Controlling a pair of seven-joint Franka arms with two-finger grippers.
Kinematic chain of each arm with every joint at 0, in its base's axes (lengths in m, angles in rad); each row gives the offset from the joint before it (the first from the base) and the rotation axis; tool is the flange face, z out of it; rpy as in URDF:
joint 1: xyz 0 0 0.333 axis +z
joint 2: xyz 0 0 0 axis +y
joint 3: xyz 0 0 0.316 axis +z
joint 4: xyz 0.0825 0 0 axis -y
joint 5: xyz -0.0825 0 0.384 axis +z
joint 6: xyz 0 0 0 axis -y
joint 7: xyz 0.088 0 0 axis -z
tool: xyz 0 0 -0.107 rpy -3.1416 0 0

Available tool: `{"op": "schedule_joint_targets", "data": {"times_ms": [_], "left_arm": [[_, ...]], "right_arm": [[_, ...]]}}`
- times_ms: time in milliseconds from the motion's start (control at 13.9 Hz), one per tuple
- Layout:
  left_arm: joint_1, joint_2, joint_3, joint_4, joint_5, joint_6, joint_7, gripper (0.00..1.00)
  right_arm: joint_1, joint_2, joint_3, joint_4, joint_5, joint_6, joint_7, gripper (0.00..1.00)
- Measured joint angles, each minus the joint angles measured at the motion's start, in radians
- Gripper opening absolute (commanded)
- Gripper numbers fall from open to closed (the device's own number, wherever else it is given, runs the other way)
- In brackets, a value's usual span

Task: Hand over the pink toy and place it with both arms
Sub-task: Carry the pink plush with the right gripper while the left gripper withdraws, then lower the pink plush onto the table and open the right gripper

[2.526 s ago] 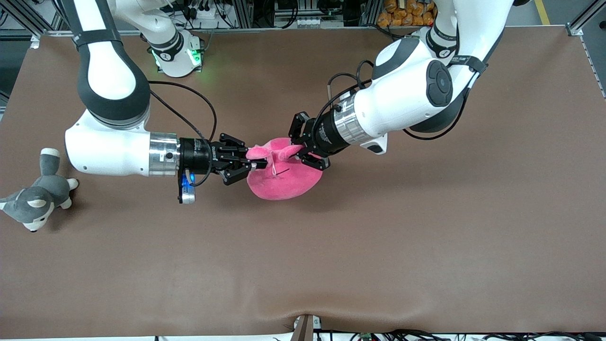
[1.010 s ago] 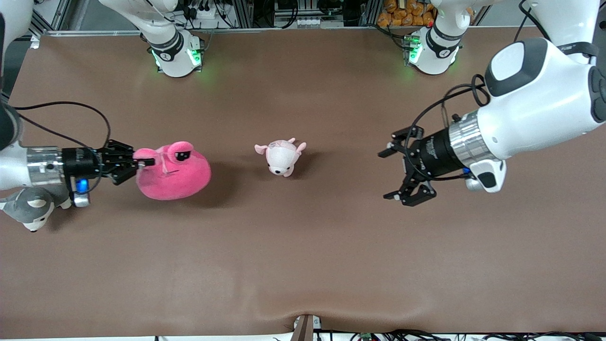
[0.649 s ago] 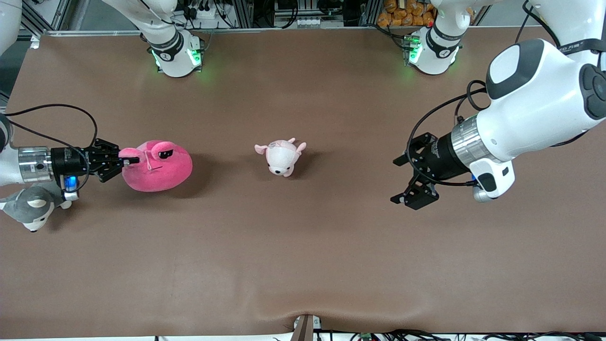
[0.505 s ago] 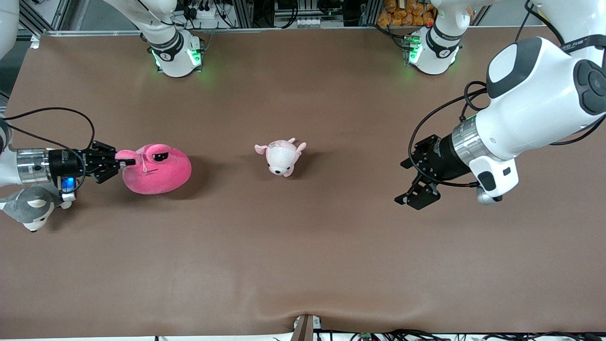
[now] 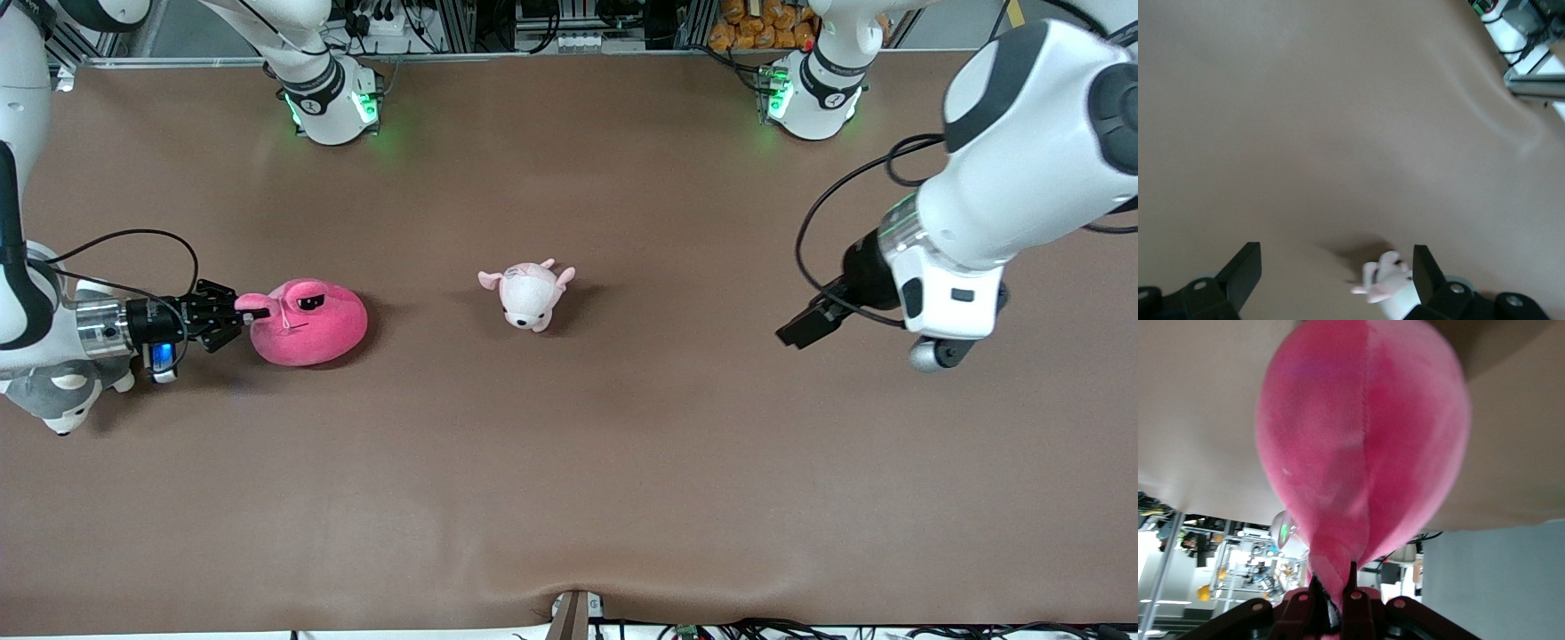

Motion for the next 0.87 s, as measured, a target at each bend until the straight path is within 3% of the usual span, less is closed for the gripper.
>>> {"op": "schedule_joint_targets", "data": {"times_ms": [144,361,722,866], "left_arm": [[0.002,-0.040,0.039,-0.001,0.000,-0.057,0.131,1.00],[-0.111,-0.127,0.235,-0.026,0.000,-0.129,0.333,1.00],[-0.239,-0.255,0.505,-0.117,0.000,-0.196,0.651,1.00],[-0.265,-0.312,0.573,-0.187,-0.002,-0.197,0.730,1.00]], "right_arm": [[-0.021,0.017,-0.003,0.000,-0.014,0.000,-0.066,1.00],[-0.036,0.019,-0.003,0.028,-0.060,-0.001,-0.109,1.00],[-0.028,0.008,0.012,0.207,-0.199,-0.004,-0.198,1.00],[0.002,-0.001,0.021,0.270,-0.283,0.000,-0.331,1.00]]}}
